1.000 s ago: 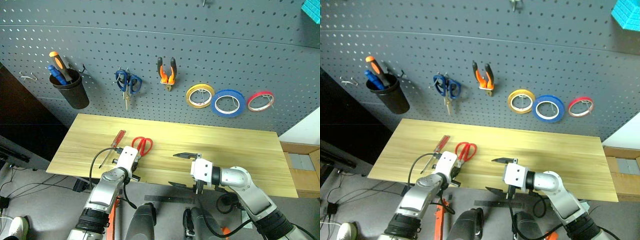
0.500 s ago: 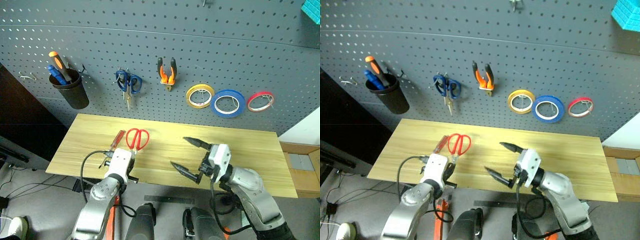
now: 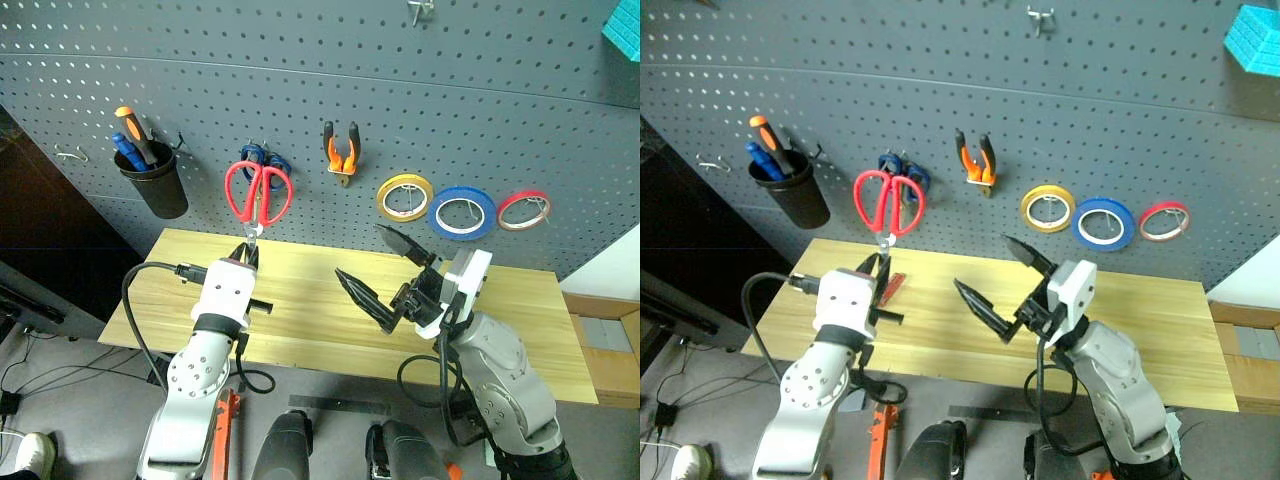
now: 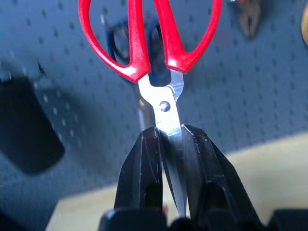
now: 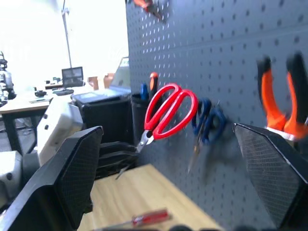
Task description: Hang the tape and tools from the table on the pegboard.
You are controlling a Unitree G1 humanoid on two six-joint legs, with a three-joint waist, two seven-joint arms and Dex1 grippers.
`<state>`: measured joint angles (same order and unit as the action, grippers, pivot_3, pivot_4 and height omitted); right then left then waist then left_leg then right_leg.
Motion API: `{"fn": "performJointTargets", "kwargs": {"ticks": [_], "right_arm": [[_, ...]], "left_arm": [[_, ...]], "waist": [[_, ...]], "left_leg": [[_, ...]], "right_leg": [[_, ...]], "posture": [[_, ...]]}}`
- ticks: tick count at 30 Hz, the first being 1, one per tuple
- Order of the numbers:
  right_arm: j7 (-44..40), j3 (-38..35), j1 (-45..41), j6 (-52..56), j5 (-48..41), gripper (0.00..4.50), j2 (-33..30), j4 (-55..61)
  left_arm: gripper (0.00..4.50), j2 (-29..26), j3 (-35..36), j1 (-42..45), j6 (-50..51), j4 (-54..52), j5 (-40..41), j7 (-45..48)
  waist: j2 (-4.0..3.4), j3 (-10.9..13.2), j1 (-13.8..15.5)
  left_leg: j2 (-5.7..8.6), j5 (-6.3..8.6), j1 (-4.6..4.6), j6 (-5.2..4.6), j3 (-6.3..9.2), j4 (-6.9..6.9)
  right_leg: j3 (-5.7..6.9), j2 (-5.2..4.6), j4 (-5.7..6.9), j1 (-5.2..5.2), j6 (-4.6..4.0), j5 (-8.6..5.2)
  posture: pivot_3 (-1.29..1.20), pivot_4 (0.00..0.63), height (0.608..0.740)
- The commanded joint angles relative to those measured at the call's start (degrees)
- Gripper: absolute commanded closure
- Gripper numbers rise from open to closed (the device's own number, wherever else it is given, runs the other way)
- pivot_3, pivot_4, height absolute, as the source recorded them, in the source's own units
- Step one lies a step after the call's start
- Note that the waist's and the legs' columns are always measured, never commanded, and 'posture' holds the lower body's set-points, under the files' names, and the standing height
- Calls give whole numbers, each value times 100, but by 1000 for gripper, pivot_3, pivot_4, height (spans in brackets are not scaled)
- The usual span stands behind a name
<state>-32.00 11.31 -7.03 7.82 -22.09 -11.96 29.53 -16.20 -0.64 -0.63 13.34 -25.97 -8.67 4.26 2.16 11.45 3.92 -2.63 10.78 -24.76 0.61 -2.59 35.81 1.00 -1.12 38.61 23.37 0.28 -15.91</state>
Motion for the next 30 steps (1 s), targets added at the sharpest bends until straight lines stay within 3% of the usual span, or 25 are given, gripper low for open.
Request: {"fn": "performJointTargets", "kwargs": {"ticks": [1, 16, 17, 26, 27, 30], "right_arm": [[14, -39, -325, -172, 27, 0, 91, -55], [145, -15, -879, 270, 29, 0, 184, -179], [147, 3, -878, 276, 46, 0, 184, -179], [-56, 132, -702, 179, 125, 0, -25, -144], [-106, 164, -623, 130, 150, 0, -73, -152], [-280, 348, -292, 52, 324, 0, -295, -205]], "left_arm": [[4211, -9, 209, 499, -149, 421, 109, 33], [4211, -117, 238, 1470, 221, 1818, 480, 667], [3477, -128, 243, 1500, 202, 1876, 484, 696], [324, -164, 392, 1405, 200, 2127, 591, 833], [27, -198, 416, 1267, 203, 2184, 607, 869], [27, -380, 436, 720, 355, 2271, 623, 1069]], "waist": [[1, -1, 7], [8, -6, -37], [8, -6, -43], [9, -8, -84], [10, -11, -85], [10, -12, -109]], "left_leg": [[-1, 0, 0, 0, 2, 3], [0, -1, 2, 0, 8, 23], [1, -1, 2, 0, 8, 23], [1, -2, 2, 0, 10, 23], [1, -2, 2, 0, 10, 24], [1, -1, 6, 0, 7, 22]], "right_leg": [[1, 2, 3, 1, 0, 0], [7, 2, 31, -3, -10, 6], [7, 2, 31, -3, -18, 11], [8, 2, 34, -3, -28, 17], [8, 2, 34, -3, -28, 17], [5, 0, 33, -5, -28, 17]], "posture": [[162, 141, 740], [132, 149, 740], [132, 149, 740], [138, 143, 740], [139, 144, 740], [139, 155, 740]]}}
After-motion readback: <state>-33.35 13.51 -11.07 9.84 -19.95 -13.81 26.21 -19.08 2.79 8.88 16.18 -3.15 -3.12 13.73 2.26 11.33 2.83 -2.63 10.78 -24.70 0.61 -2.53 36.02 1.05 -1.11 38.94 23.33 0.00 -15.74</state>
